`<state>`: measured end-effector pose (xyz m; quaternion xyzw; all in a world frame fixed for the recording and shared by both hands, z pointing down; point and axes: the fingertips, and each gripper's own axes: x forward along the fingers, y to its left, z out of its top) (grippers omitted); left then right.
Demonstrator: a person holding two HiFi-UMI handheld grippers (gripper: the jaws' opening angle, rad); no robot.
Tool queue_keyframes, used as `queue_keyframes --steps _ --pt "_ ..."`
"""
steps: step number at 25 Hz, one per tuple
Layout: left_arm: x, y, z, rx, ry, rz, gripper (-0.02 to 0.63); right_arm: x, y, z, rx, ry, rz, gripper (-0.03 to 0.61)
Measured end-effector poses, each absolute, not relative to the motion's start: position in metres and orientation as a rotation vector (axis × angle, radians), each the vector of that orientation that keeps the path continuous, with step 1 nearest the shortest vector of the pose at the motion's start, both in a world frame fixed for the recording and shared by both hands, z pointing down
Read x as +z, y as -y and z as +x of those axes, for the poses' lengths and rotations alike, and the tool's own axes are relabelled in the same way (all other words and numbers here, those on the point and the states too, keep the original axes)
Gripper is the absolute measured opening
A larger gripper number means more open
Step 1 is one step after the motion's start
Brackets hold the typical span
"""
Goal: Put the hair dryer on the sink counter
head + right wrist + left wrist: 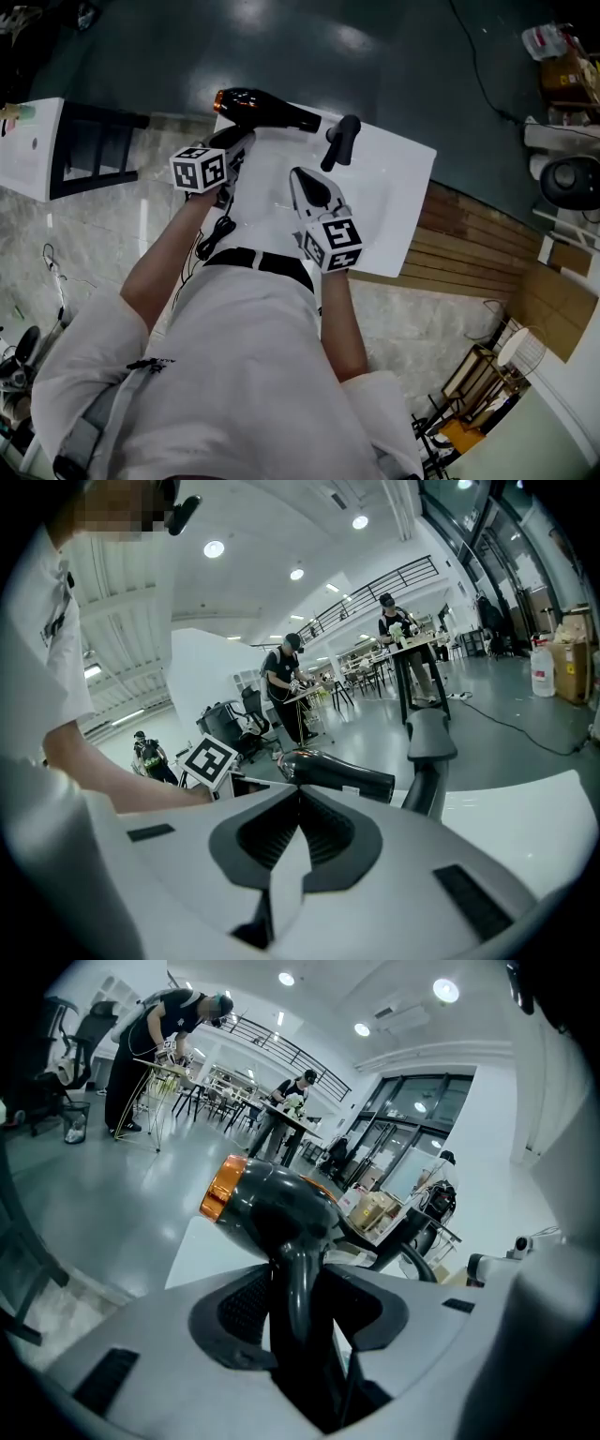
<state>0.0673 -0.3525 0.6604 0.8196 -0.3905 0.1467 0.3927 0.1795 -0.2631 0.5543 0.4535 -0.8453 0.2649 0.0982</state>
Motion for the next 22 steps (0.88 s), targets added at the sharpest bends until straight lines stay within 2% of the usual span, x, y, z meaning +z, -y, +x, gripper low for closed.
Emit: queue_keyframes --steps 22 --pt "0.691 0.356 0.07 0.386 1.022 2.014 0.178 0.568 0.267 0.184 0.795 2.483 1.293 0.008"
